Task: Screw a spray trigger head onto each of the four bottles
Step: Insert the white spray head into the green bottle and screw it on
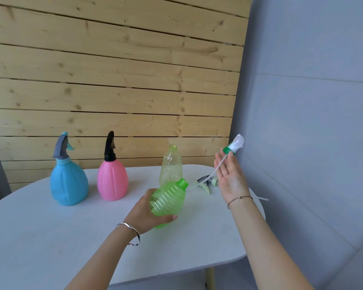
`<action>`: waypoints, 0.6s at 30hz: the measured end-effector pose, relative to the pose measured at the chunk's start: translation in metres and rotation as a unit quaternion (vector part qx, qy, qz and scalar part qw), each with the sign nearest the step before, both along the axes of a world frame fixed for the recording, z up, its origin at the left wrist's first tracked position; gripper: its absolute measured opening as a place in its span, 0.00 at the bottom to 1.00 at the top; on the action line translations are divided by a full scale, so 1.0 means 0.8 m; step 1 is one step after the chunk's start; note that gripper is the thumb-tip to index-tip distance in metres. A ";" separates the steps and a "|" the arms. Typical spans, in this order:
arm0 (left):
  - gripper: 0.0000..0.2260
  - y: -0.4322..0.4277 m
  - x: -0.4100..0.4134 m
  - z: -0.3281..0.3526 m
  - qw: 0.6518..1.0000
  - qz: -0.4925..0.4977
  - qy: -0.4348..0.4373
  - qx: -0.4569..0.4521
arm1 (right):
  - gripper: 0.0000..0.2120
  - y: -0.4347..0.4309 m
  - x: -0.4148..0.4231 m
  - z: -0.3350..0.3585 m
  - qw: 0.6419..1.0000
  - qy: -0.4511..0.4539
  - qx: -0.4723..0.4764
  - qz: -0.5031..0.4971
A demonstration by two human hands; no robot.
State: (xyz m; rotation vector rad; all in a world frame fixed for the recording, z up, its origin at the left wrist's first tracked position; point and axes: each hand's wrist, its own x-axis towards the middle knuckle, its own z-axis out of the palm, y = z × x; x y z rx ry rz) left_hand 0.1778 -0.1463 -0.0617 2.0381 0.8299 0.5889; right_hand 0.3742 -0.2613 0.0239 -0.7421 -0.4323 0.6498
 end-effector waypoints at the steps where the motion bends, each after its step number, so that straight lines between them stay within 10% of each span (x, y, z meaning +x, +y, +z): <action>1: 0.38 0.000 0.000 0.000 1.000 0.000 0.002 0.001 | 0.09 0.001 -0.001 0.002 1.000 0.002 0.008 -0.003; 11: 0.38 0.002 -0.006 0.001 1.000 -0.003 0.006 0.011 | 0.19 0.002 -0.004 0.011 0.997 0.043 0.048 -0.033; 18: 0.38 -0.003 -0.007 0.008 0.999 -0.030 -0.012 -0.003 | 0.08 0.012 -0.026 0.001 1.000 -0.016 -0.010 -0.002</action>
